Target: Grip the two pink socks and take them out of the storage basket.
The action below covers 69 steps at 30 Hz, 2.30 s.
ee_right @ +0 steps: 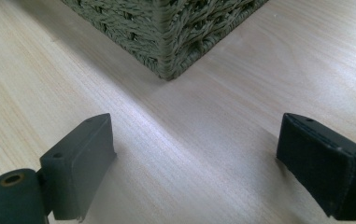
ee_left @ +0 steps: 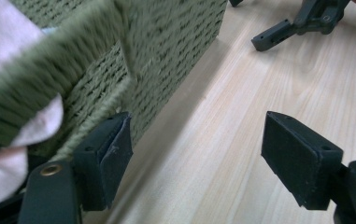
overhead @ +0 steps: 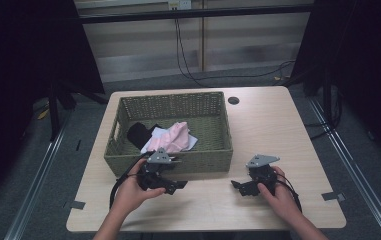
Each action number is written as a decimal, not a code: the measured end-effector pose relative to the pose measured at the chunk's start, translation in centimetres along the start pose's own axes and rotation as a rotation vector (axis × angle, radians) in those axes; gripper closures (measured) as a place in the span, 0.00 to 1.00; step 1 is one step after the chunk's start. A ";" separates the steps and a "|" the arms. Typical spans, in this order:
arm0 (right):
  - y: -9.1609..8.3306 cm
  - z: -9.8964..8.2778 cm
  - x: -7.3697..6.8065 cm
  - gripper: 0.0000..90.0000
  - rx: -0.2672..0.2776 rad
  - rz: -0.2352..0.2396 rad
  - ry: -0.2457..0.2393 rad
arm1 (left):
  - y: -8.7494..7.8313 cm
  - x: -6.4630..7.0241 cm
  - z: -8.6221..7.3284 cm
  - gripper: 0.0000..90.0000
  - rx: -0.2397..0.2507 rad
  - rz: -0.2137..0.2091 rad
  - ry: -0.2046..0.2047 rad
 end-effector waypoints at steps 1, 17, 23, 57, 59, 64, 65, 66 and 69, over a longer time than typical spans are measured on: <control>0.0 0.0 0.0 0.12 0.000 0.000 0.000 | 0.0 0.0 0.0 0.27 0.000 0.000 0.000; 0.0 0.0 0.0 0.12 -0.001 -0.003 -0.001 | -3.0 -0.9 4.8 0.27 0.021 -0.031 0.011; 0.0 0.0 0.0 0.12 0.000 -0.002 0.000 | -3.7 -2.3 6.2 0.27 0.026 0.003 -0.001; 0.0 0.0 0.0 0.12 0.000 0.000 0.000 | -0.5 -12.0 6.3 0.42 -0.109 0.127 -0.107; 0.0 0.0 0.0 0.12 0.000 0.000 0.000 | -0.1 -12.5 6.0 0.44 -0.123 0.134 -0.105; 0.0 0.0 0.0 0.12 0.000 0.000 0.001 | 0.7 -13.3 5.4 0.47 -0.144 0.142 -0.121; 0.0 0.0 0.0 0.12 0.000 0.000 0.000 | 0.7 -13.5 5.4 0.48 -0.150 0.142 -0.119; 0.0 0.0 0.0 0.12 0.000 0.000 0.000 | 0.9 -13.6 5.3 0.49 -0.148 0.154 -0.126; 0.0 0.0 0.0 0.12 0.000 0.000 0.000 | 1.2 -13.9 5.2 0.50 -0.155 0.151 -0.134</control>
Point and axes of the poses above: each handheld gripper's, and its own axes: y roughly forward along the jaws, z roughly out of its top, x roughly to its right, the point moved 7 cm from there along y, roughly forward along the jaws, and after that the axes turned 11 degrees about y, right-handed, at the moved point
